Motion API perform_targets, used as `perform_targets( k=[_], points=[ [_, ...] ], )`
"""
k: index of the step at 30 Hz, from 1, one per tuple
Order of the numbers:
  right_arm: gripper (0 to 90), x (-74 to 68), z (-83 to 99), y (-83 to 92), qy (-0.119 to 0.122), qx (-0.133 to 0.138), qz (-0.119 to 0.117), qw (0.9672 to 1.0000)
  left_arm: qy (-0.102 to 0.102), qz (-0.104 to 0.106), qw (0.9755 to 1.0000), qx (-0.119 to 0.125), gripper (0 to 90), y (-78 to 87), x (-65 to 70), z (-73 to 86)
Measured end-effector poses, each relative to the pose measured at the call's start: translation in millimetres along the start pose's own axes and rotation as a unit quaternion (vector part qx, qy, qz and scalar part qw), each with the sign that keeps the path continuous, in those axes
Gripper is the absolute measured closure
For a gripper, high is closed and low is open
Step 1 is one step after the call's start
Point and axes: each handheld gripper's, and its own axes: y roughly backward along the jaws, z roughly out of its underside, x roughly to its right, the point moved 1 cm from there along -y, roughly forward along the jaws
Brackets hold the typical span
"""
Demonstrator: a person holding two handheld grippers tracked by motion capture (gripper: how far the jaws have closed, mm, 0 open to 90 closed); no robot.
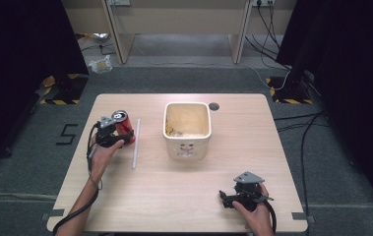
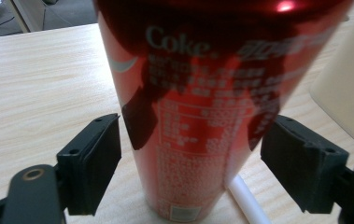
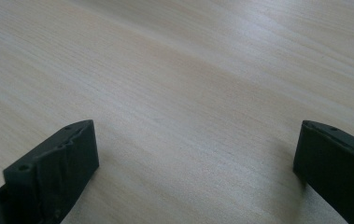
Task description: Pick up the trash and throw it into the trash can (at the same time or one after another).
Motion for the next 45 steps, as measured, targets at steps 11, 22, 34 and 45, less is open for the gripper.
perform_targets(
  k=[11,22,34,45],
  points=[
    [0.3,-0.5,0.0,0.0,0.001,0.000,-0.002,1.0000,-0.008,0.004,1.0000,0.000,33.6,-4.0,-2.7,-0.1],
    [0.3,-0.6,-0.1,0.3,0.001,-0.002,-0.004,1.0000,-0.021,0.011,0.9997,0.007,34.1,10.4,4.3,-9.0],
    [0.3,-0.6,0.0,0.1,0.003,0.000,-0.004,1.0000,-0.030,0.042,0.9987,0.006,34.1,29.6,13.7,-20.9],
    [0.3,-0.4,0.1,0.1,0.005,0.000,-0.004,1.0000,-0.035,0.074,0.9966,0.006,34.1,43.1,22.5,-28.6]
  ],
)
